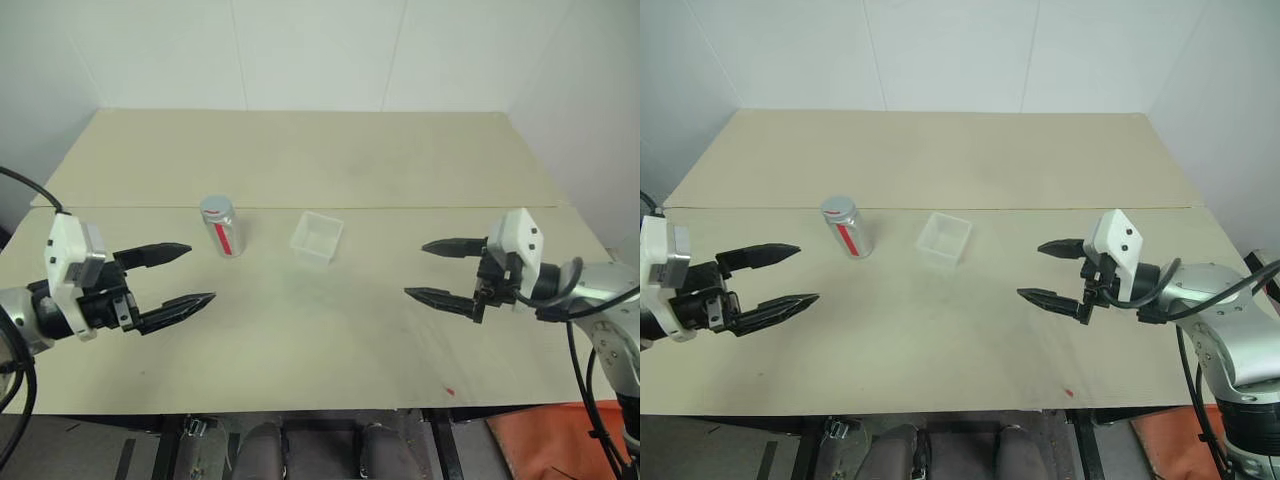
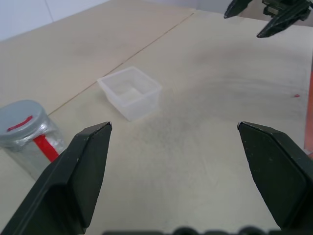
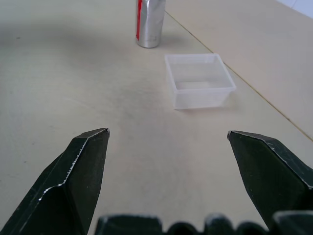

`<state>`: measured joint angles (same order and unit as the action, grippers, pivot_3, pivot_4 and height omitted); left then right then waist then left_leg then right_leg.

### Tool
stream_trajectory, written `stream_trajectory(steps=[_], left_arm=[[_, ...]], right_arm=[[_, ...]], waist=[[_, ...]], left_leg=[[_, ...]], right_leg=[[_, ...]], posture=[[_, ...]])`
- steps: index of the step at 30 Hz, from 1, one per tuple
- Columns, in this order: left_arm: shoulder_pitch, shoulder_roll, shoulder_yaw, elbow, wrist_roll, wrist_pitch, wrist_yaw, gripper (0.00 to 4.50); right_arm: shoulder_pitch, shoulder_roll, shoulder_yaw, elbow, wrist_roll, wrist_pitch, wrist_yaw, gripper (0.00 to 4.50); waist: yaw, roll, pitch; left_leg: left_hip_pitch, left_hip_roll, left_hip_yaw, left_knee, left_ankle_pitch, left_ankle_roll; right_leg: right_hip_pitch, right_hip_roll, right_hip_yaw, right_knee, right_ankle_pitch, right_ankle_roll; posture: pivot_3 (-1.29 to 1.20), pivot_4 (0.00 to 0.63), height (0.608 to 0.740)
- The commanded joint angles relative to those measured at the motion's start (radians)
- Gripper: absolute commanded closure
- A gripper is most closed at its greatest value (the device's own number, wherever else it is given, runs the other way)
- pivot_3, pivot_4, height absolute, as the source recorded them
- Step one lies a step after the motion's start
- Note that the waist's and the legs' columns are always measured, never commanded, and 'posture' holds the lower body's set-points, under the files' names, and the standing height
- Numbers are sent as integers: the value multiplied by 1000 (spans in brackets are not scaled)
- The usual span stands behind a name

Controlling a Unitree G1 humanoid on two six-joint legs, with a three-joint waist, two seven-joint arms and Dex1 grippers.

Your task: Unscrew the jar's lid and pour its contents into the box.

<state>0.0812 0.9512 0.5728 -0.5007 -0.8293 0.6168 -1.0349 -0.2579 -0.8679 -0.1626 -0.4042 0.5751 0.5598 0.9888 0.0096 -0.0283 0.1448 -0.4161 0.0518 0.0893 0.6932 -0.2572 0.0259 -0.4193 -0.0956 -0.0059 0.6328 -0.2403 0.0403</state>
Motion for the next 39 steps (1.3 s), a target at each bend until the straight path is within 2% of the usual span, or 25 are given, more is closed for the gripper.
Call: stream_trajectory(steps=[1, 4, 11, 22, 28, 35, 39], left_arm=[[-1, -9, 22, -41, -27, -2, 16, 51], [-7, -20, 4, -35, -24, -14, 14, 51], [-73, -48, -72, 14, 8, -55, 8, 51], [-16, -78, -83, 53, 65, -105, -1, 51], [4, -263, -135, 75, 226, -194, 236, 51], [-69, -569, -295, 96, 478, -275, 642, 51], [-85, -680, -367, 149, 604, -336, 772, 51]], right_arm=[[7, 44, -58, 0, 4, -134, 20, 0], [7, 65, -48, 10, -47, -212, 13, 0], [-24, 12, -28, 67, -54, -177, 43, 0], [7, -39, -64, 42, 5, -141, 88, 0], [-17, -18, -13, 0, -6, -134, 51, 0], [-55, -9, 19, -4, -12, -134, 40, 0], [-75, -12, 27, -1, -14, -138, 40, 0]], waist=[[1, 0, 0], [1, 0, 0], [2, 0, 0], [1, 0, 0], [2, 0, 0], [8, -1, -1], [6, -1, -1]], left_leg=[[0, 0, 0, 0, 0, 0], [0, 0, 0, 0, 0, 0], [0, 0, 1, 0, 0, 0], [0, 0, 1, 0, 0, 0], [1, 0, 1, 0, 0, 0], [1, -1, -2, 1, 0, 1], [3, -1, -3, 1, -1, 1]], right_leg=[[0, 0, 0, 0, 0, 0], [0, 0, 0, -1, 0, 0], [1, 0, 0, 0, 0, 0], [1, 0, 1, 0, 0, 0], [1, 0, 1, -1, 0, 0], [4, -1, 0, -1, 1, 0], [7, -1, -1, -2, 1, 1]], posture=[[0, 150, 740], [0, 150, 740], [0, 150, 740], [0, 150, 740], [0, 150, 740], [0, 150, 740], [0, 150, 740]])
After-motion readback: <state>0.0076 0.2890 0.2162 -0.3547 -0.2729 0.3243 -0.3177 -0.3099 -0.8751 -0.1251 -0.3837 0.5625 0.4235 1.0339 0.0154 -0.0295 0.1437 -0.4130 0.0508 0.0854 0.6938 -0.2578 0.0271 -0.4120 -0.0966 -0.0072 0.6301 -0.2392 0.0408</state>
